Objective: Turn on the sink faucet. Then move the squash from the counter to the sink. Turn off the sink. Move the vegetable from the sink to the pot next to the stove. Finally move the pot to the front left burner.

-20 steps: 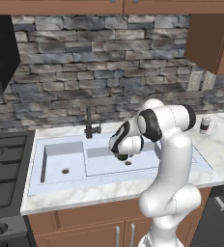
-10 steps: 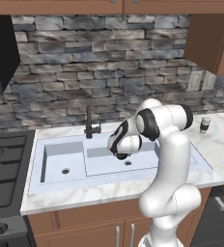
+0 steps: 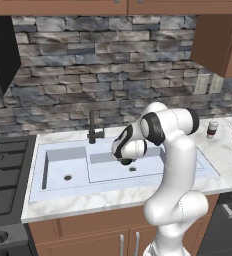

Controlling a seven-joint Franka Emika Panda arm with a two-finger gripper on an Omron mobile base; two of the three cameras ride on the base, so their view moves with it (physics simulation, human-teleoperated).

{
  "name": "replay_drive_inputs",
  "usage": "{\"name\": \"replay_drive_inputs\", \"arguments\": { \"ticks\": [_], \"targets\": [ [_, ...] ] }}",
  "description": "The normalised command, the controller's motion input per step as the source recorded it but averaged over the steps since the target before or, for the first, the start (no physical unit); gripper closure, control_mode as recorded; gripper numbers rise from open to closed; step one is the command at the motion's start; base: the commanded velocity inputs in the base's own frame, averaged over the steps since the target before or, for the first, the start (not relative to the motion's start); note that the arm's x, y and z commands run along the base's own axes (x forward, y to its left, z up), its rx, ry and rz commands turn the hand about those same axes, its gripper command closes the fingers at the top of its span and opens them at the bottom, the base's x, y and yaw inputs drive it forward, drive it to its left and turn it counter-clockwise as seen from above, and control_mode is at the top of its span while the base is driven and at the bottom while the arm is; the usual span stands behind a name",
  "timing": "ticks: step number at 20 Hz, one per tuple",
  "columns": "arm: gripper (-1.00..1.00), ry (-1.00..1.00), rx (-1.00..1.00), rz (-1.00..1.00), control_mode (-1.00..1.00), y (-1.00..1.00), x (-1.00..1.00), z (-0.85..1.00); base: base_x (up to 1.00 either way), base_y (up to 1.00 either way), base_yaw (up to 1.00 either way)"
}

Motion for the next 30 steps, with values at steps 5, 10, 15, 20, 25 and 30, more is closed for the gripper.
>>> {"name": "replay_drive_inputs", "arguments": {
  "ticks": [5,10,15,20,25,30],
  "targets": [
    [-1.0,0.0,0.0,0.0,-1.0,0.0,-0.19,-0.09,0.0,0.0,0.0],
    [-1.0,0.0,0.0,0.0,-1.0,0.0,-0.18,-0.14,0.0,0.0,0.0],
    [-1.0,0.0,0.0,-0.01,-1.0,0.0,-0.14,-0.15,0.0,0.0,0.0],
    [-1.0,0.0,0.0,0.0,-1.0,0.0,-0.11,-0.17,0.0,0.0,0.0],
    [1.0,0.0,0.0,-0.01,-1.0,0.0,-0.15,-0.21,0.0,0.0,0.0],
    [1.0,0.02,0.0,-0.02,-1.0,0.02,-0.08,-0.18,0.0,0.0,0.0]
  ]
}}
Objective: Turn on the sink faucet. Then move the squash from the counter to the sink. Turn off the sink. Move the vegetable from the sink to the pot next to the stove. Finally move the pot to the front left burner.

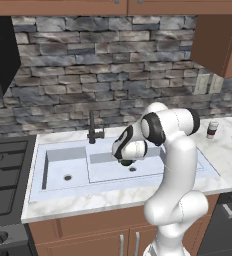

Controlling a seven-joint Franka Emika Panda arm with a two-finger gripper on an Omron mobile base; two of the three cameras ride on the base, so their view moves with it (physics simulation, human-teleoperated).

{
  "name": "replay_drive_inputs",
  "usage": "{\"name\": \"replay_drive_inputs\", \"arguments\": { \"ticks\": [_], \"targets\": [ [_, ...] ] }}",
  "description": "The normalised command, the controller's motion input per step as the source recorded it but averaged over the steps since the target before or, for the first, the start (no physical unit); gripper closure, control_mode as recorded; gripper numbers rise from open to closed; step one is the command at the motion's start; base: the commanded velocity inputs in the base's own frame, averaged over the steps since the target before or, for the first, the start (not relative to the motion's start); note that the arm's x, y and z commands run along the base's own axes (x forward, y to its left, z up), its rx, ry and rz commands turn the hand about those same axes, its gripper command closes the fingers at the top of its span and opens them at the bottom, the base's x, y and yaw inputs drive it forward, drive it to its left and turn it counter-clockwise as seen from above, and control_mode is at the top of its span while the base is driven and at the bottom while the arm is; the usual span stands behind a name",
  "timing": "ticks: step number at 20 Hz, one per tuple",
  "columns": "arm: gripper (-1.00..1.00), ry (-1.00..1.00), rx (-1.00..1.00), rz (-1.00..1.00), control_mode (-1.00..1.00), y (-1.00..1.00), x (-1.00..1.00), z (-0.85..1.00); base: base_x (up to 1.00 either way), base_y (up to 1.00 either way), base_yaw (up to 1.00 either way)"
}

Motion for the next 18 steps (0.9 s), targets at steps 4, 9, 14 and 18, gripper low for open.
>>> {"name": "replay_drive_inputs", "arguments": {
  "ticks": [4,9,14,18],
  "targets": [
    [1.0,0.0,0.0,-0.01,-1.0,0.01,-0.17,-0.07,0.0,0.0,0.0],
    [1.0,-0.03,0.0,0.0,-1.0,0.0,-0.31,0.17,0.0,0.0,0.0],
    [1.0,-0.12,0.0,0.0,-1.0,0.0,-0.45,0.67,0.0,0.0,0.0],
    [1.0,-0.14,-0.01,0.0,-1.0,-0.01,-0.4,0.79,0.0,0.0,0.0]
  ]
}}
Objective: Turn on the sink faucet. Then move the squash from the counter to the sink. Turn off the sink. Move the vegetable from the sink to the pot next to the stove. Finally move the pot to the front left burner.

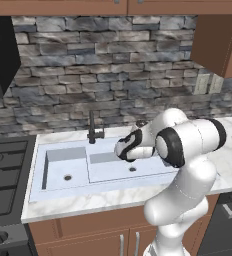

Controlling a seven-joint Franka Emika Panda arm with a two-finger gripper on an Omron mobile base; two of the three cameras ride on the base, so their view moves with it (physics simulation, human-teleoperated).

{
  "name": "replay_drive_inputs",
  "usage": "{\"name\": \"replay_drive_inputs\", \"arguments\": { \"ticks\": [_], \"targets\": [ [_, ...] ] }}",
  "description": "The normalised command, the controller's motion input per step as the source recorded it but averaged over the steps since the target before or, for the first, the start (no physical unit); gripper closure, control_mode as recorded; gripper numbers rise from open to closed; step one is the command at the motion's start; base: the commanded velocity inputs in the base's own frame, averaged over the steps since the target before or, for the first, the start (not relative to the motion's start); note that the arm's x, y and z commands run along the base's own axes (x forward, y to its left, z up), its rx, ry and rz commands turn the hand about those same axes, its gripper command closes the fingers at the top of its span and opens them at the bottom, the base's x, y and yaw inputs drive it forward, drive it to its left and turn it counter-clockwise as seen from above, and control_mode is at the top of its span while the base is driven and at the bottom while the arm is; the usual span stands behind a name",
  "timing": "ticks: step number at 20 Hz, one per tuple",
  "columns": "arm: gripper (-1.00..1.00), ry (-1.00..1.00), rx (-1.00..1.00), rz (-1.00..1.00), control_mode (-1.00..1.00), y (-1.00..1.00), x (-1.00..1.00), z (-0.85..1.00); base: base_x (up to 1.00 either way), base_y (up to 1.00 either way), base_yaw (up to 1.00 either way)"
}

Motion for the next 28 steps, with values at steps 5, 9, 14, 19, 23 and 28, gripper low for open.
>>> {"name": "replay_drive_inputs", "arguments": {
  "ticks": [5,9,14,19,23,28],
  "targets": [
    [1.0,-0.14,-0.02,0.0,-1.0,-0.08,-0.41,0.76,0.0,0.0,0.0],
    [1.0,-0.12,-0.04,0.0,-1.0,-0.12,-0.36,0.81,0.0,0.0,0.0],
    [1.0,-0.07,-0.05,0.0,-1.0,-0.13,-0.26,0.86,0.0,0.0,0.0],
    [1.0,-0.02,-0.05,0.0,-1.0,-0.16,-0.19,0.78,0.0,0.0,0.0],
    [1.0,0.0,-0.04,0.0,-1.0,-0.25,-0.17,0.56,0.0,0.0,0.0],
    [1.0,0.0,-0.02,-0.01,-1.0,-0.41,-0.22,0.39,0.0,0.0,0.0]
  ]
}}
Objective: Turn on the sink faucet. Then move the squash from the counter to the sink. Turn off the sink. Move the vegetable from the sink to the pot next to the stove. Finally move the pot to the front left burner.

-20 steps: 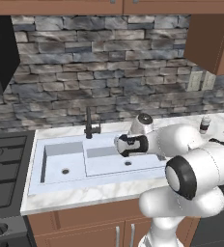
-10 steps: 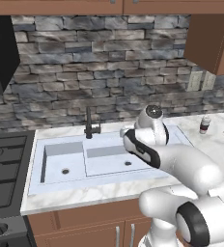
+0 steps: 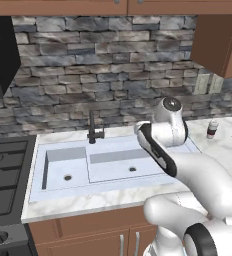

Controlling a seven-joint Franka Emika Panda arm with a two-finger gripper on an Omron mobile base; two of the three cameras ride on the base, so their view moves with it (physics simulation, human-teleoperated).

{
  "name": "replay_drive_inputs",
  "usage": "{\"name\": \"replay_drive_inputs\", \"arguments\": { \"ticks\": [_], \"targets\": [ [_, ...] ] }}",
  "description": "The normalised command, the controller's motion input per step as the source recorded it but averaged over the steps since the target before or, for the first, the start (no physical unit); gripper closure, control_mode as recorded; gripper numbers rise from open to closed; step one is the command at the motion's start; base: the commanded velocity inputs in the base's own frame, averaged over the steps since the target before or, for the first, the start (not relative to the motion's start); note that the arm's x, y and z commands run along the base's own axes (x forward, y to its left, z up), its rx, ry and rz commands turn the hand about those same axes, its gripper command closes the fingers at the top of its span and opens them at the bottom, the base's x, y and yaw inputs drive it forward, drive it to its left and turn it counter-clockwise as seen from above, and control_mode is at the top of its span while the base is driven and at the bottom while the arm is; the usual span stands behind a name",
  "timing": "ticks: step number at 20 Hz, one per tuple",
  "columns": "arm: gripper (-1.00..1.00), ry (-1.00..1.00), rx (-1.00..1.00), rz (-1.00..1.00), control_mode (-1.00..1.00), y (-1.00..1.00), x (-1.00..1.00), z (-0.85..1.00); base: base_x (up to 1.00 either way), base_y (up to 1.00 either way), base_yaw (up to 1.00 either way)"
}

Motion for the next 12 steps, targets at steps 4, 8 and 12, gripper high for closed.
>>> {"name": "replay_drive_inputs", "arguments": {
  "ticks": [4,8,12],
  "targets": [
    [1.0,0.0,-0.02,-0.02,-1.0,-0.52,-0.25,0.3,0.0,0.0,0.0],
    [1.0,0.0,-0.01,-0.05,-1.0,-0.59,-0.22,0.22,0.0,0.0,0.0],
    [1.0,0.0,-0.01,-0.08,-1.0,-0.61,-0.21,0.05,0.0,0.0,0.0]
  ]
}}
